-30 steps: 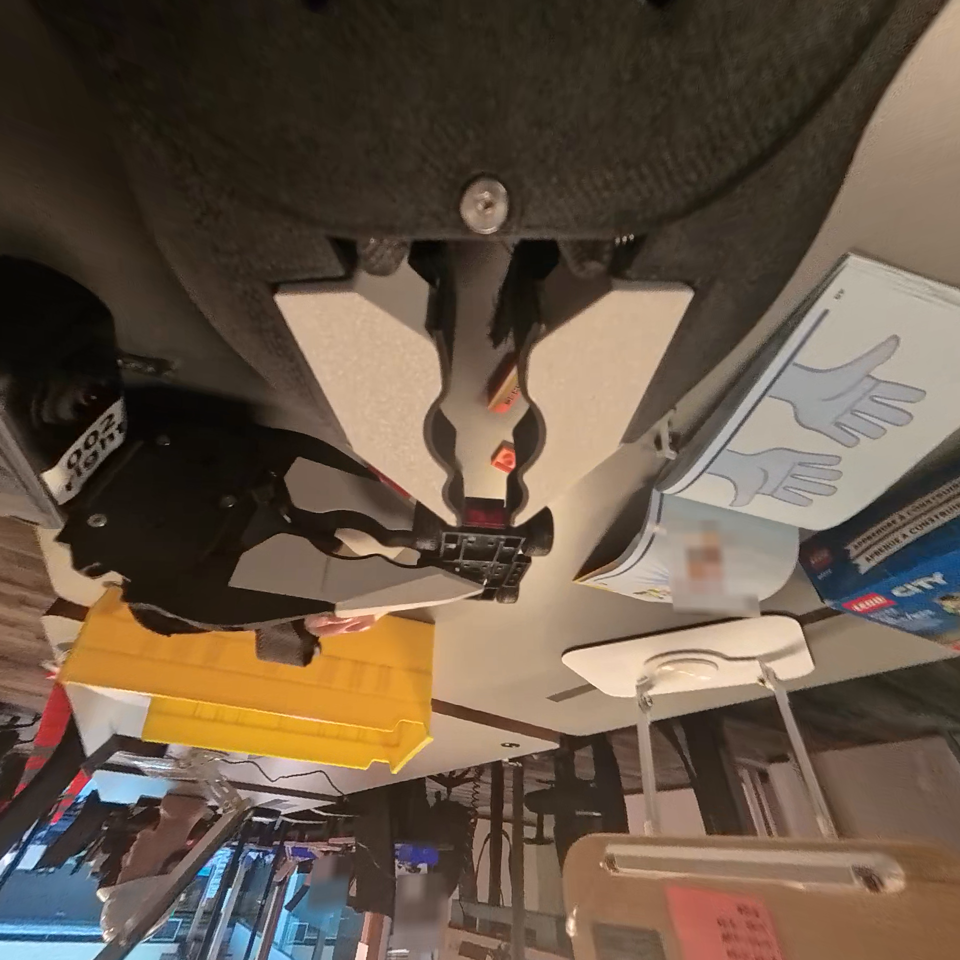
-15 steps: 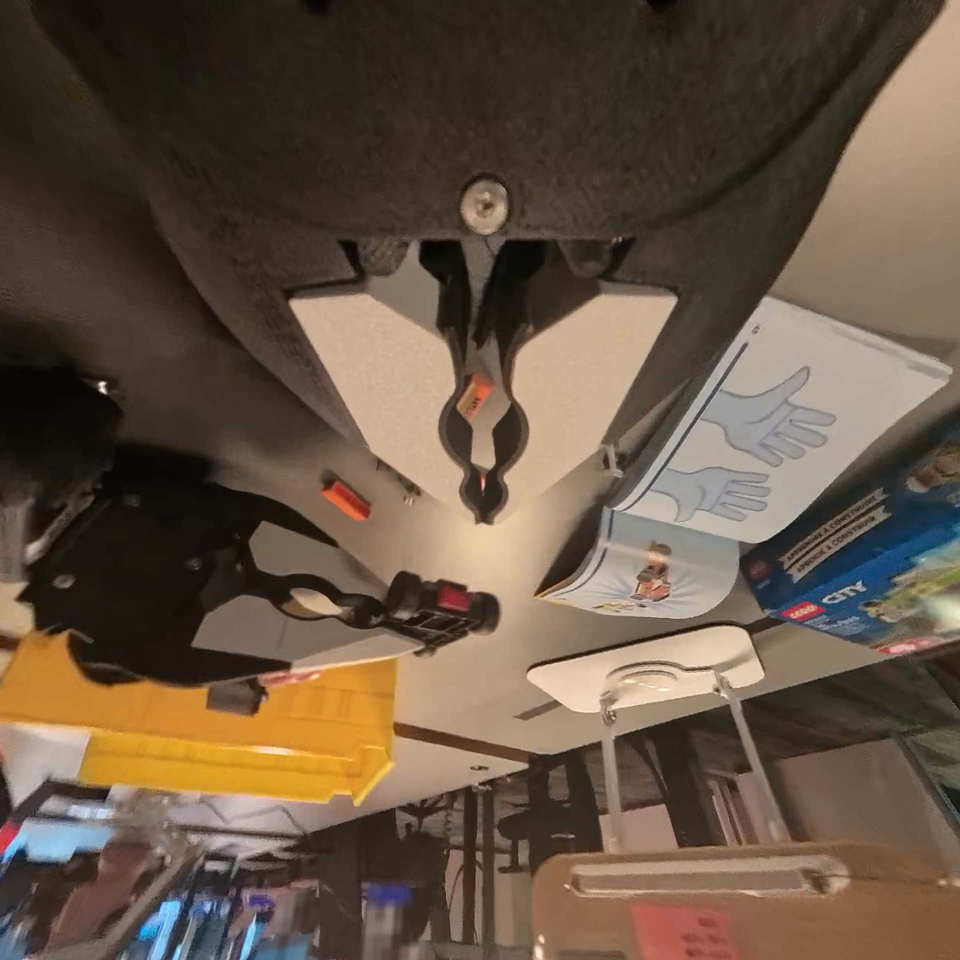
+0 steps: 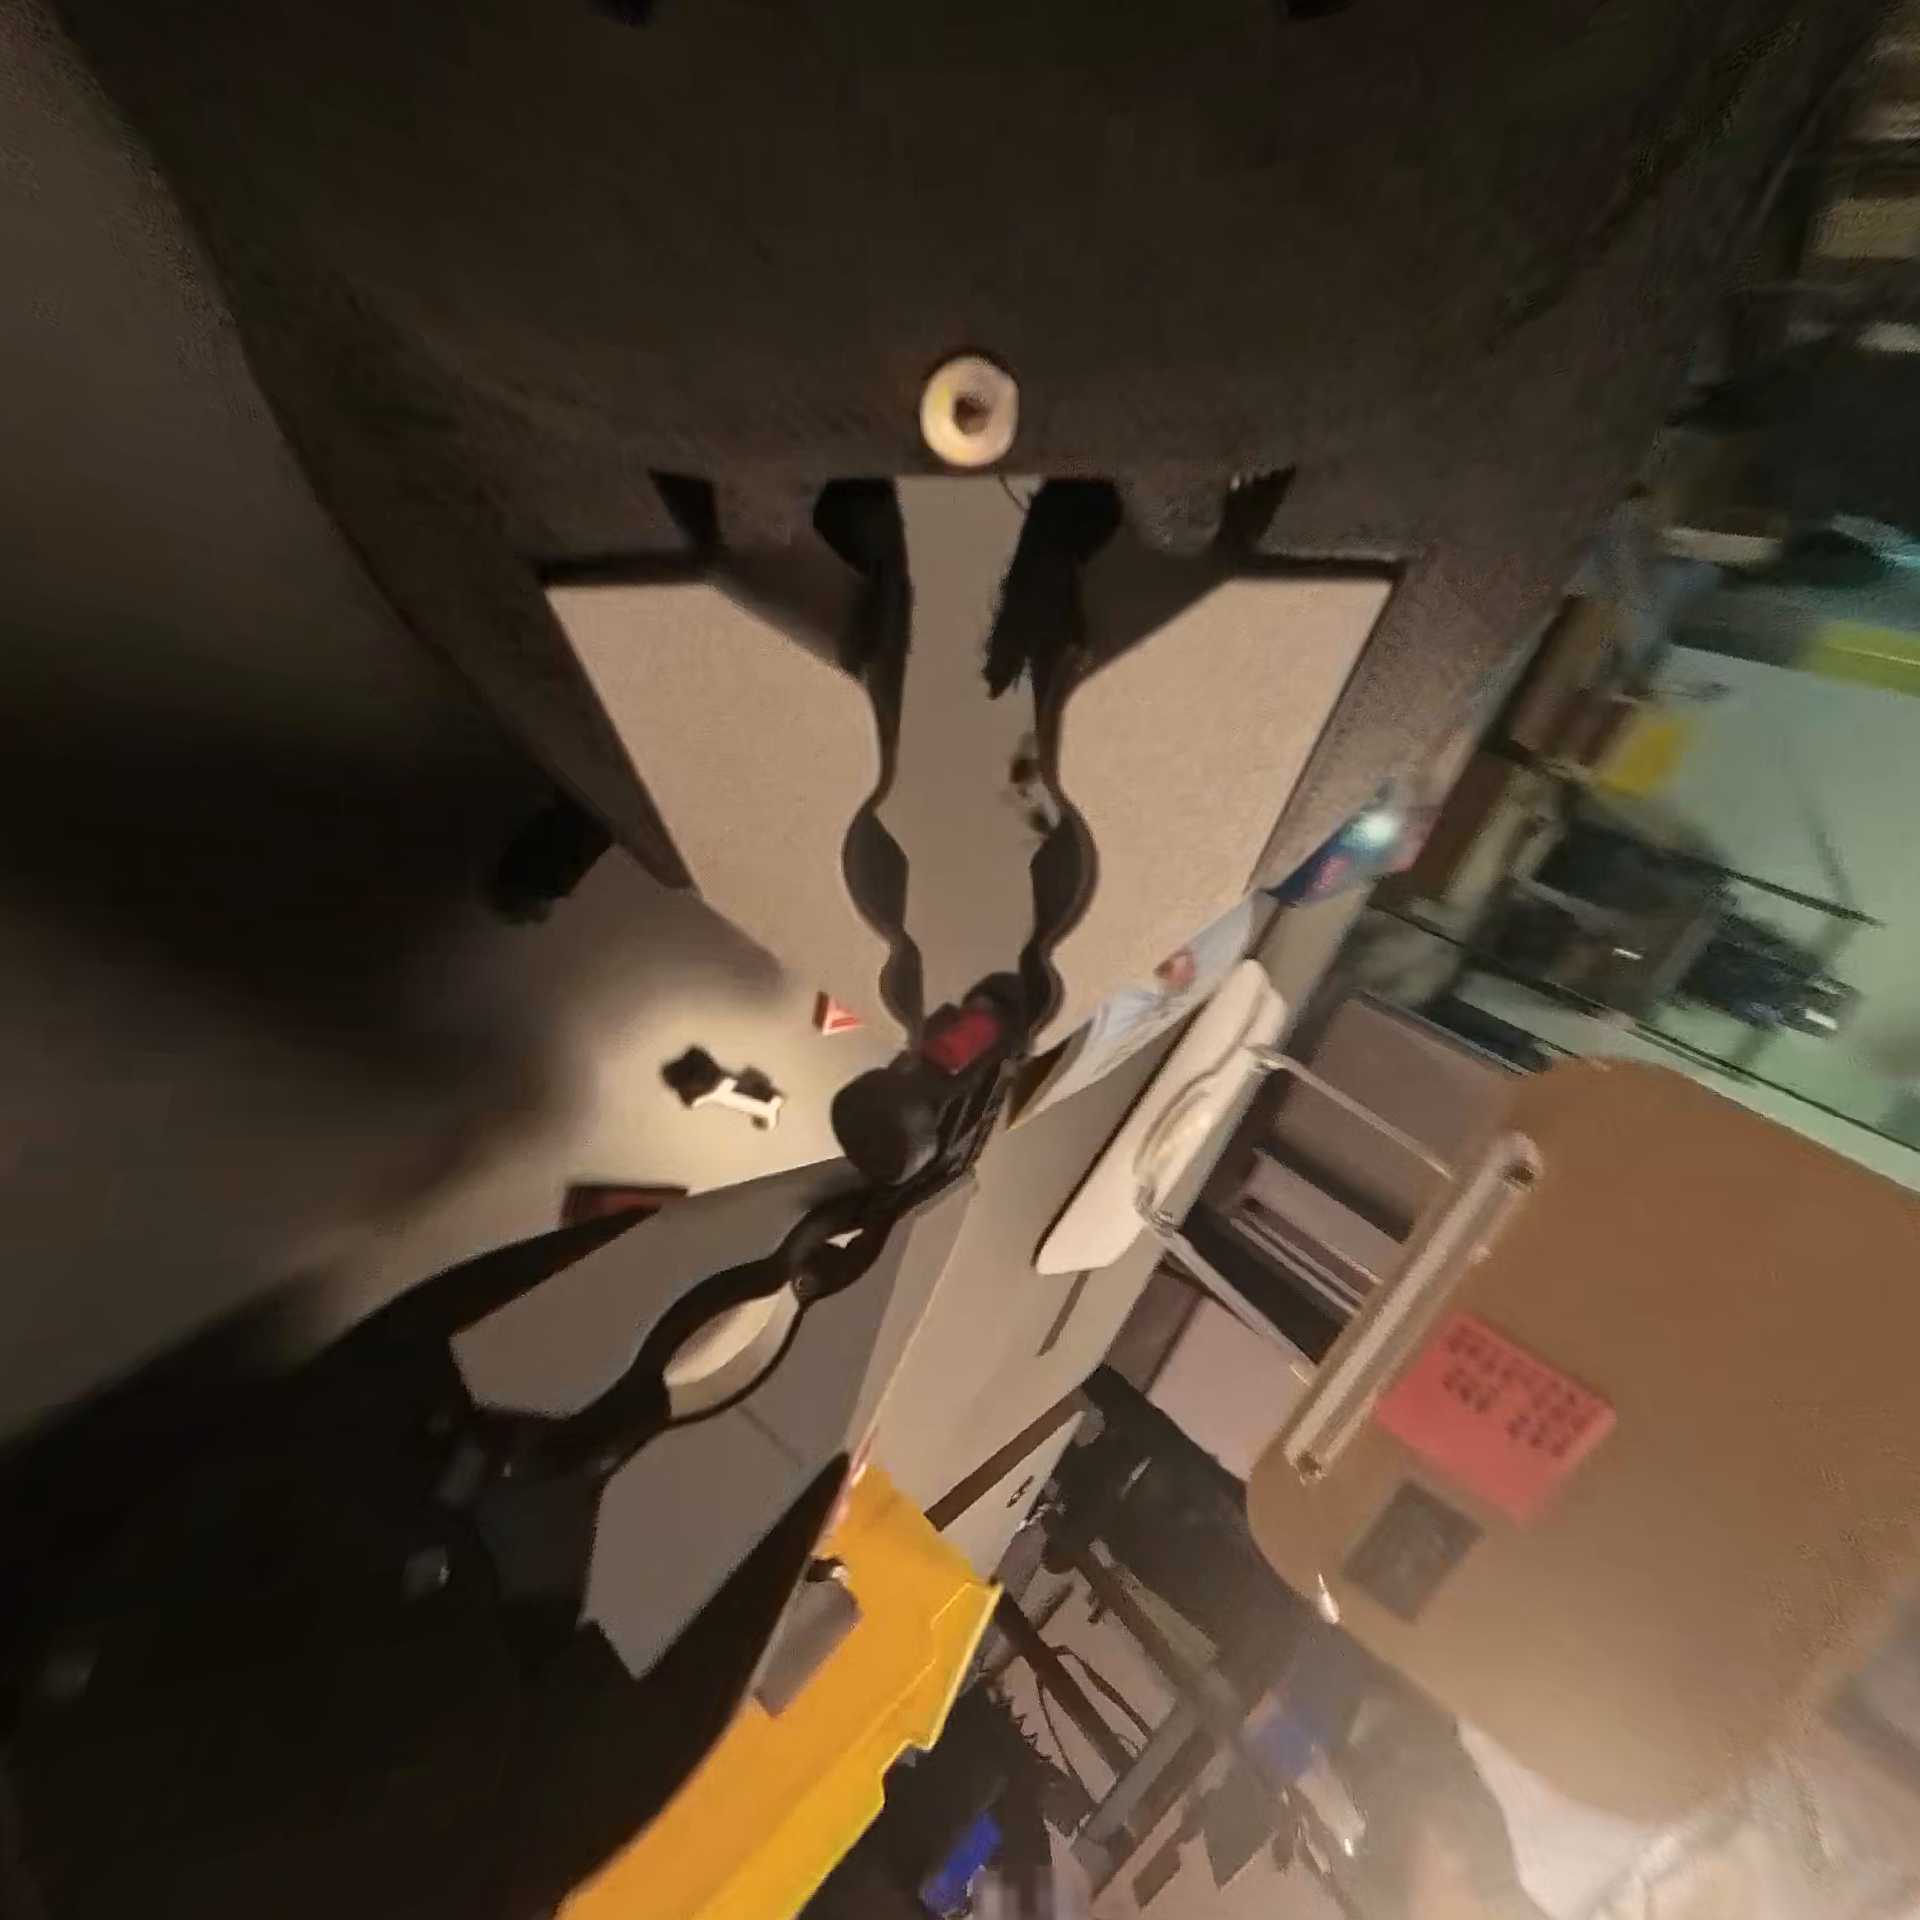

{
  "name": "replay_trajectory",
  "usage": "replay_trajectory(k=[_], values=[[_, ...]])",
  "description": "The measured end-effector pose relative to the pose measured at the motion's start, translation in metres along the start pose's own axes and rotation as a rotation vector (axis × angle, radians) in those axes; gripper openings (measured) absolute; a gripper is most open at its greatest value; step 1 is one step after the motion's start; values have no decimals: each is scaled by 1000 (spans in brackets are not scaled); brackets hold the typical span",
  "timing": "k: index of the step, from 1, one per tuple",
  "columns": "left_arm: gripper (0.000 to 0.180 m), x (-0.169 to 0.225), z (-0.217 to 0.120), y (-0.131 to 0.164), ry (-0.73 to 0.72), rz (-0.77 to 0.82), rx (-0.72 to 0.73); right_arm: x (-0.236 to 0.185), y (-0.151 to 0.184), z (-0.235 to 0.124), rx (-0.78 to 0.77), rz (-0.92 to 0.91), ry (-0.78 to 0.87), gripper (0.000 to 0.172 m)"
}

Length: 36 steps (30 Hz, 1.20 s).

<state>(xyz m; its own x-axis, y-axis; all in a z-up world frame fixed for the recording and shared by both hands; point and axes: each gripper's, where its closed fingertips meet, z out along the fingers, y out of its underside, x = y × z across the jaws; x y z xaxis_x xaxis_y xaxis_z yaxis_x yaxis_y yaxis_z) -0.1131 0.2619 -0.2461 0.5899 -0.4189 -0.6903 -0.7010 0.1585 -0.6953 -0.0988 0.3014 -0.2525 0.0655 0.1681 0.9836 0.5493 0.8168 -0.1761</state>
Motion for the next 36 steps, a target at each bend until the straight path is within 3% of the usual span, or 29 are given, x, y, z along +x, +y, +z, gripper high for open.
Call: replay_trajectory(k=[3, 11, 15, 27, 33, 36], values=[[11, 4, 0, 3, -21, 174, -24, -3, -3, -1, 19, -8, -18, 2], [8, 12, 0, 9, -43, 430, -58, -9, -3, -1, 29, -32, -47, 2], [22, 11, 2, 19, -37, 468, -111, -10, -5, -1, 37, -42, -49, 2], [15, 16, 1, 15, -37, 530, -86, -12, -10, -3, 71, -35, -67, 2], [24, 23, 6, 16, -28, 559, -95, -16, -17, -5, 102, -44, -83, 2], [17, 20, 6, 15, -50, 572, -99, -16, -18, -5, 104, -40, -83, 2]])
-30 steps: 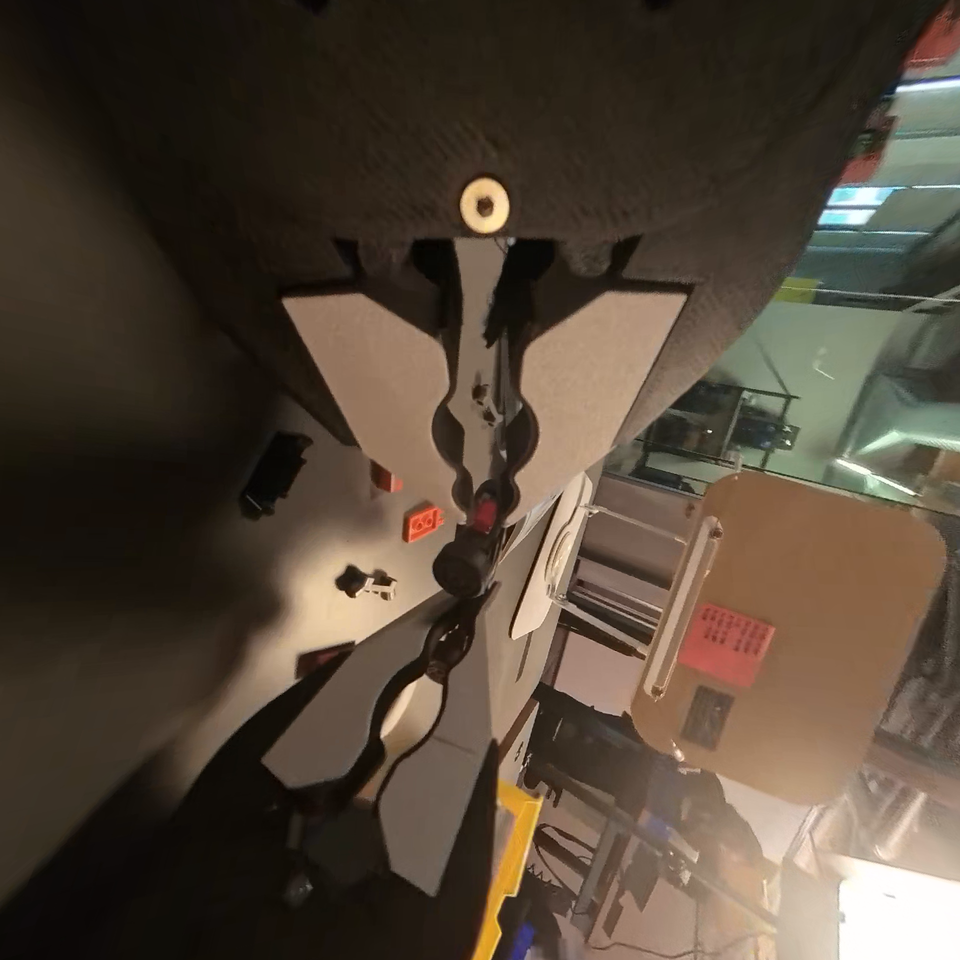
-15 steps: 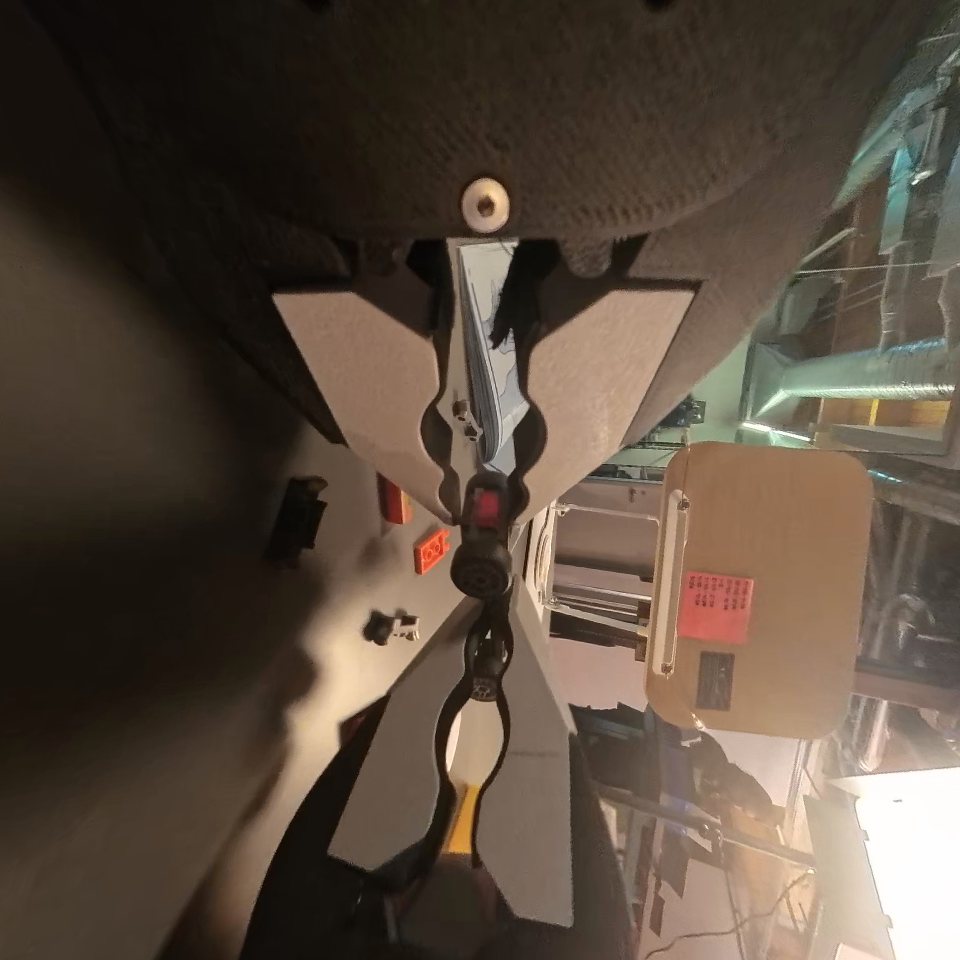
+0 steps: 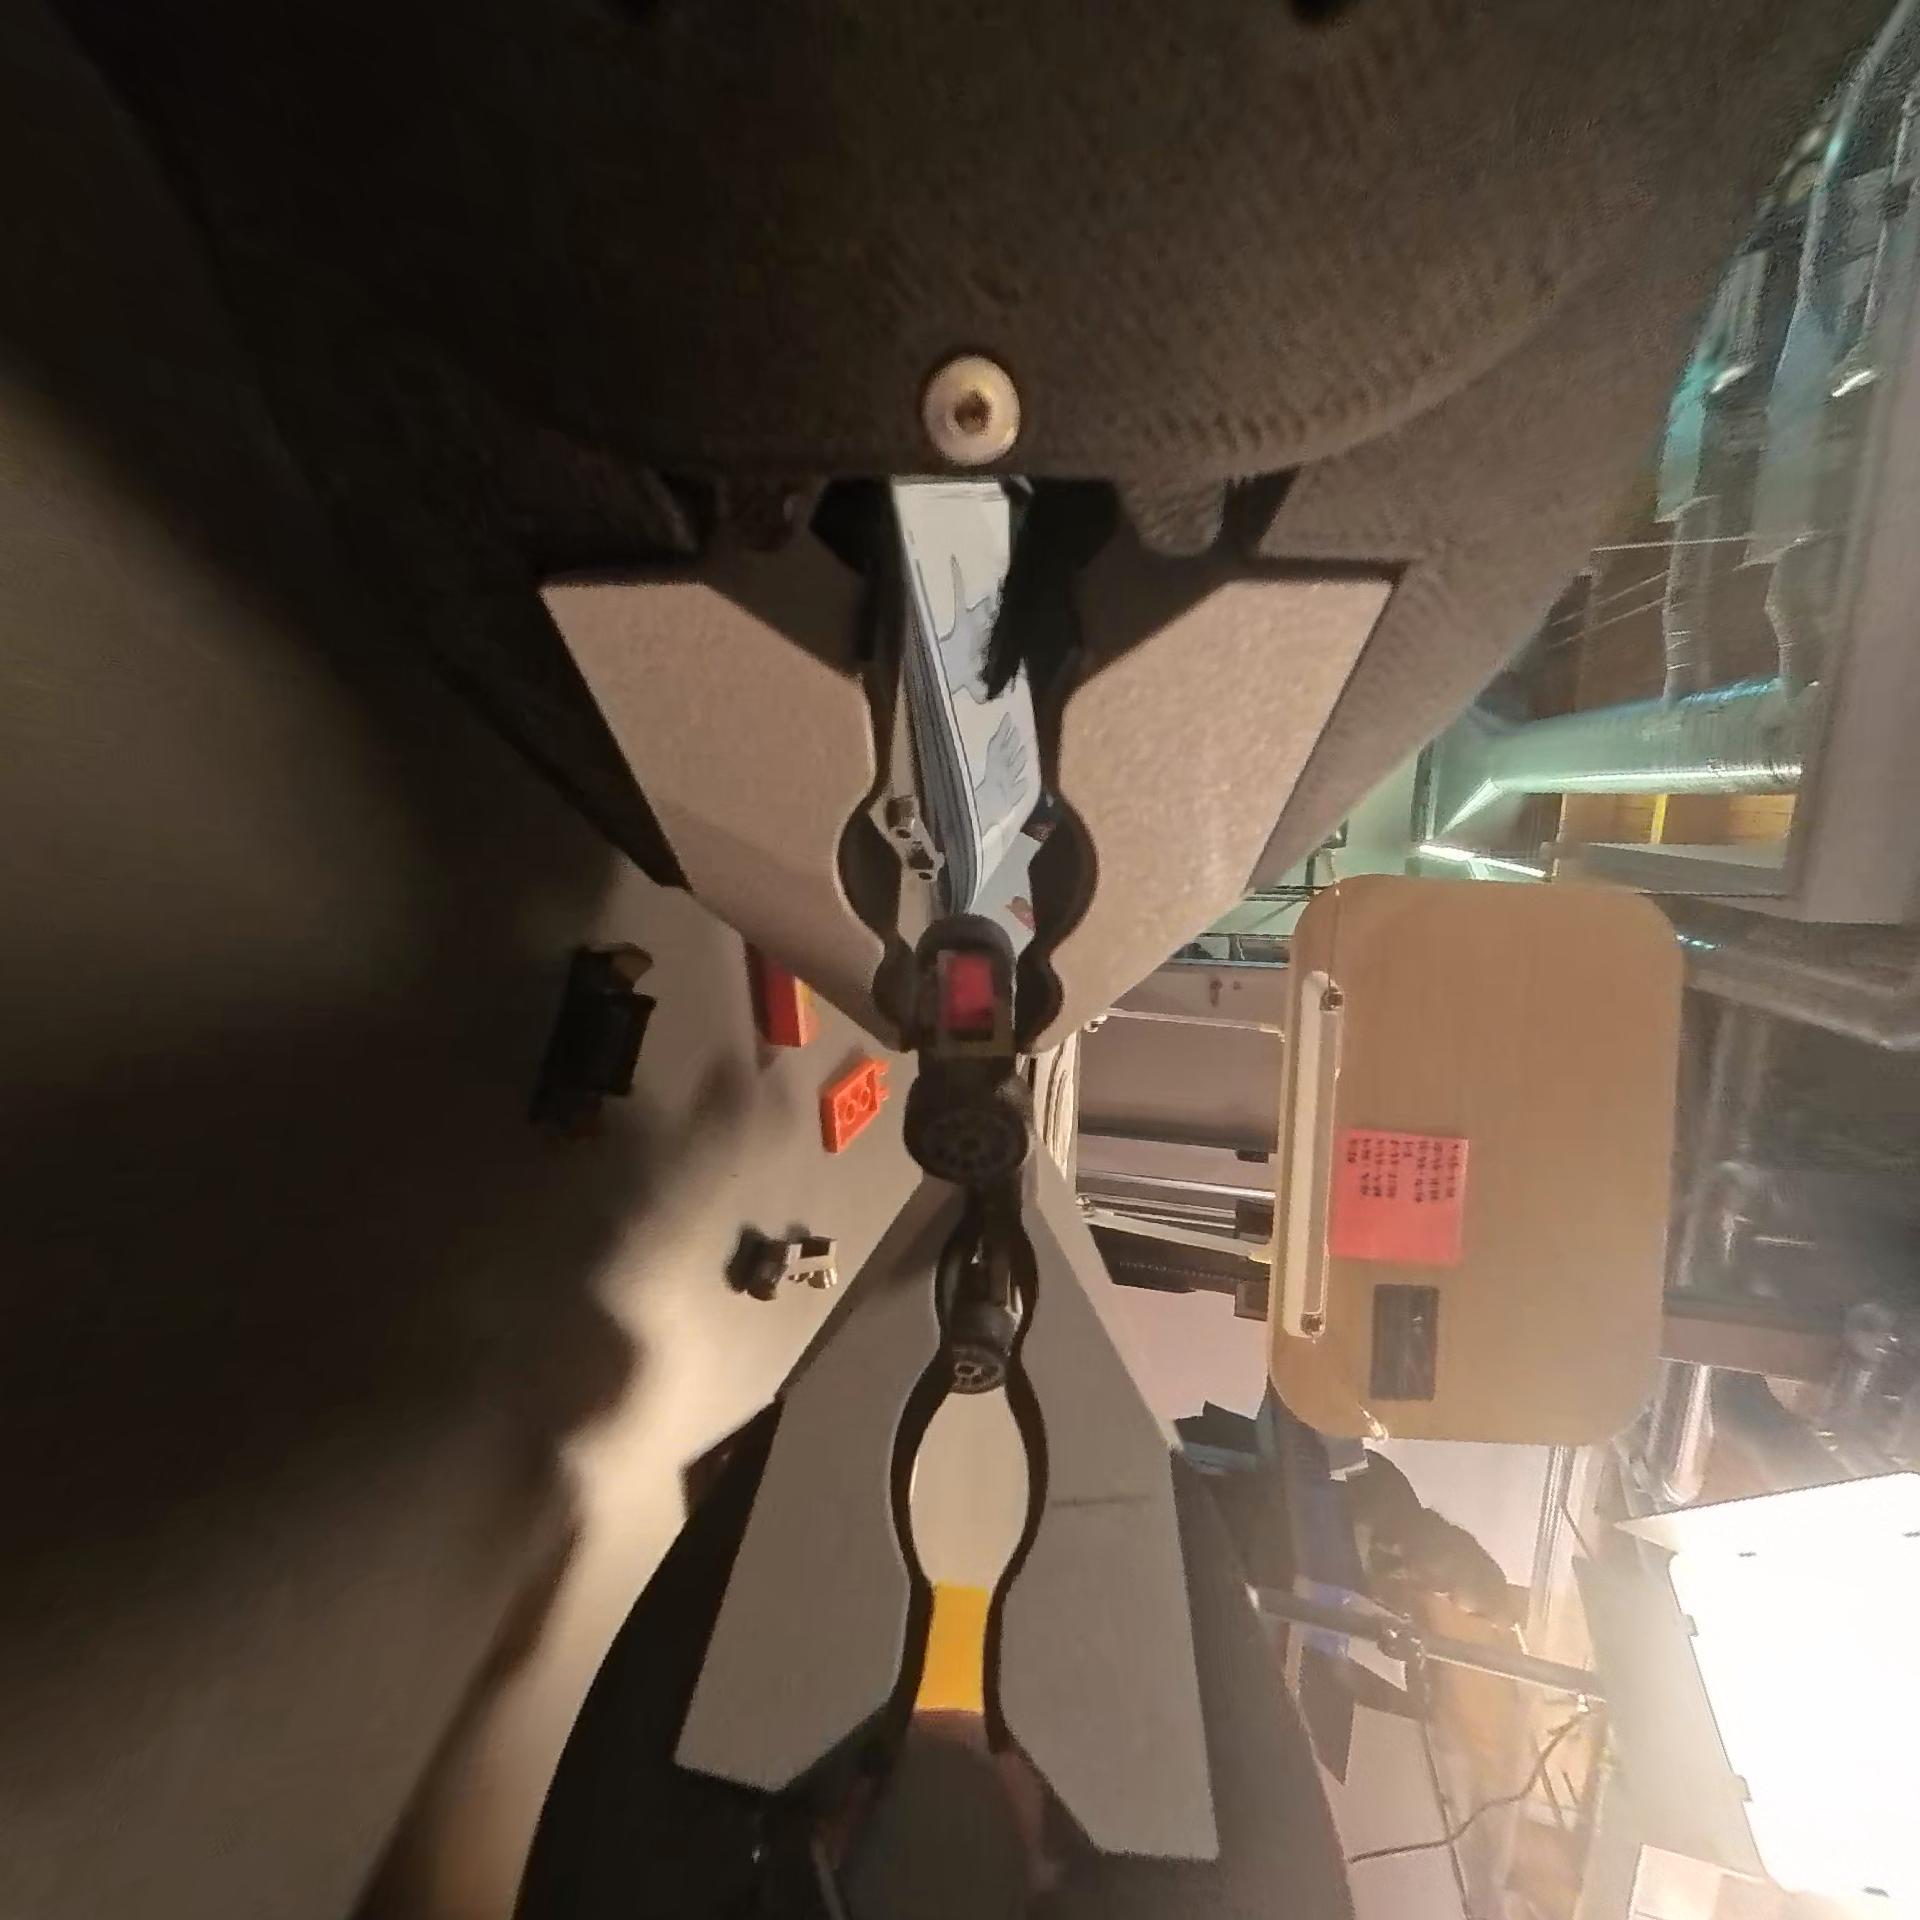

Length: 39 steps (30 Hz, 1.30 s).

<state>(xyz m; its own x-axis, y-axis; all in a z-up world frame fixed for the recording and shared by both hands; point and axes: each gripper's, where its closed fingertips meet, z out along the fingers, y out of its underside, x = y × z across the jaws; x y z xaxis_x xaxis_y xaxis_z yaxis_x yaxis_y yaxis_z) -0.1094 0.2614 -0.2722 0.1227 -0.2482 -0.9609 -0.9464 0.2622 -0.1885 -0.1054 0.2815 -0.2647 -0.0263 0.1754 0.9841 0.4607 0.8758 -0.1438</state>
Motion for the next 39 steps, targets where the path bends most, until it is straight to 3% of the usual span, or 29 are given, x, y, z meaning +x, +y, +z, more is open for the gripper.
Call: replay_trajectory(k=[7, 12, 18, 22, 25, 27, 33, 39], values=[[17, -3, 1, 1, 30, -98, -20, 3, 2, 1, 8, 39, 23, 4], [17, -5, 3, -6, 28, -150, -6, -4, 0, 7, -7, 54, -13, 36], [17, -4, 2, -23, 0, -108, 58, -1, 14, 8, -99, 39, 10, 14], [22, -5, 0, -26, -12, -135, 95, 0, 19, 8, -130, 30, 21, 12], [38, -12, -3, -31, 26, -331, 145, 6, 26, 7, -152, 65, 43, 12], [39, -23, -5, -33, 21, -508, 174, 13, 29, 6, -166, 79, 80, 12], [20, -36, -5, -39, 106, -961, 283, 21, 33, 4, -184, 76, 126, 12], [18, -35, -4, -32, 175, -1115, 290, 25, 34, 2, -182, 87, 151, 12]])
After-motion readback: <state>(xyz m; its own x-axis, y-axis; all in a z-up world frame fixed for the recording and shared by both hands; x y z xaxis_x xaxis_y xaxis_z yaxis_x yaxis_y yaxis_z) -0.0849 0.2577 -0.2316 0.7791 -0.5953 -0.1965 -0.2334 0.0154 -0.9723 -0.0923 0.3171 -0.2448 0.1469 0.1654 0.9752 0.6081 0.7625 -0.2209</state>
